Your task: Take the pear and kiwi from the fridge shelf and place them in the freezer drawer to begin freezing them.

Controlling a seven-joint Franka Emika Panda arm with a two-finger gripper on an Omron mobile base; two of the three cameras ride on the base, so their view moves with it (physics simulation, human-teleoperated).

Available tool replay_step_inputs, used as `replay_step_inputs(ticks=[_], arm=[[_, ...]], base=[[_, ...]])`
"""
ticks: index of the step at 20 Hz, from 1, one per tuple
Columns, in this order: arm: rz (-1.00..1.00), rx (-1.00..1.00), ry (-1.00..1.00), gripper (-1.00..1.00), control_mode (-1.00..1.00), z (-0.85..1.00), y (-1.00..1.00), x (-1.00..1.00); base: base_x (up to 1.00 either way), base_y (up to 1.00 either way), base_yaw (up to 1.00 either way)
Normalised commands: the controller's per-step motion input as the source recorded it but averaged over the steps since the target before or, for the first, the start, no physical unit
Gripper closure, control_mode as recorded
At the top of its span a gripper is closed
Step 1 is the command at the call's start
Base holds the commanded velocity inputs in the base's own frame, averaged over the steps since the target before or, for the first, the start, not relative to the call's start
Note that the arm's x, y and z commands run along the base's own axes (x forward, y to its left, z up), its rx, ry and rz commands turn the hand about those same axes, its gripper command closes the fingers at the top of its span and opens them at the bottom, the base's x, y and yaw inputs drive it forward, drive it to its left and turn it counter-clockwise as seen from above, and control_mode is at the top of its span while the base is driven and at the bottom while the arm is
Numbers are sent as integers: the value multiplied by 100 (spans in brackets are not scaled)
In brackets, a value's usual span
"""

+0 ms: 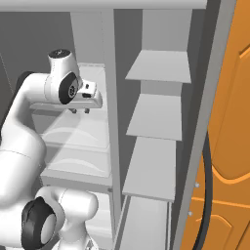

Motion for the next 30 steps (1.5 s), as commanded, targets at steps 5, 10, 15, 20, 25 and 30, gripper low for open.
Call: replay_step_inputs(ticks=[5, 10, 15, 20, 25, 30], arm=[[-3, 1, 2, -100, -100, 0, 13, 9], [-16, 10, -1, -100, -100, 18, 59, 6], [-17, 5, -10, -100, -100, 40, 61, 27], [-13, 0, -9, -100, -100, 11, 41, 78], [-4, 0, 0, -100, -100, -23, 17, 94], [-4, 0, 0, -100, -100, -12, 17, 76]], base=[[0, 0, 0], [0, 0, 0], [0, 0, 0], [0, 0, 0], [0, 0, 0], [0, 0, 0]])
